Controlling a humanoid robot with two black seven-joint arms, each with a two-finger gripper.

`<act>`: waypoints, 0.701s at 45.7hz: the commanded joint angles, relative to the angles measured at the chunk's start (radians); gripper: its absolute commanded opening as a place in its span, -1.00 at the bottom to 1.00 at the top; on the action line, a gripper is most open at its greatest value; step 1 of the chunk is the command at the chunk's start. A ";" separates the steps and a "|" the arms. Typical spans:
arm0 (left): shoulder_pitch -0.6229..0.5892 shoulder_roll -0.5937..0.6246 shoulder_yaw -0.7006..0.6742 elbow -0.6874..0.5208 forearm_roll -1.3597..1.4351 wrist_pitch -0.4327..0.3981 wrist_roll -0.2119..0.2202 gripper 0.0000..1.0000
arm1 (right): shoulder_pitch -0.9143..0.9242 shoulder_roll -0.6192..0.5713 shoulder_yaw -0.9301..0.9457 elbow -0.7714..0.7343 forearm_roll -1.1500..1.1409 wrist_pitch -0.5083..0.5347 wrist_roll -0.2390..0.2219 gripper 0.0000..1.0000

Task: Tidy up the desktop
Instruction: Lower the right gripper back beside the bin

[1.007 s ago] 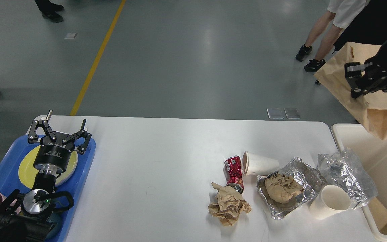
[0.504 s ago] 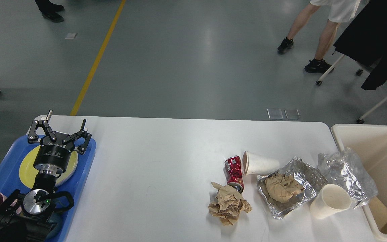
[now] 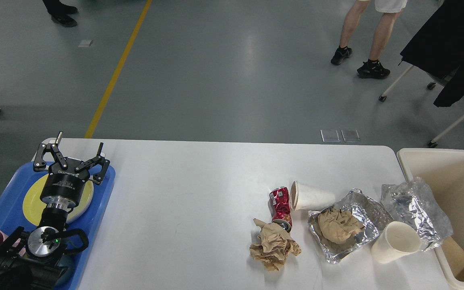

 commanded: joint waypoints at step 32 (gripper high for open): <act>0.000 0.001 0.000 0.000 0.000 0.000 0.000 0.93 | -0.662 0.291 0.404 -0.370 0.018 -0.280 0.005 -1.00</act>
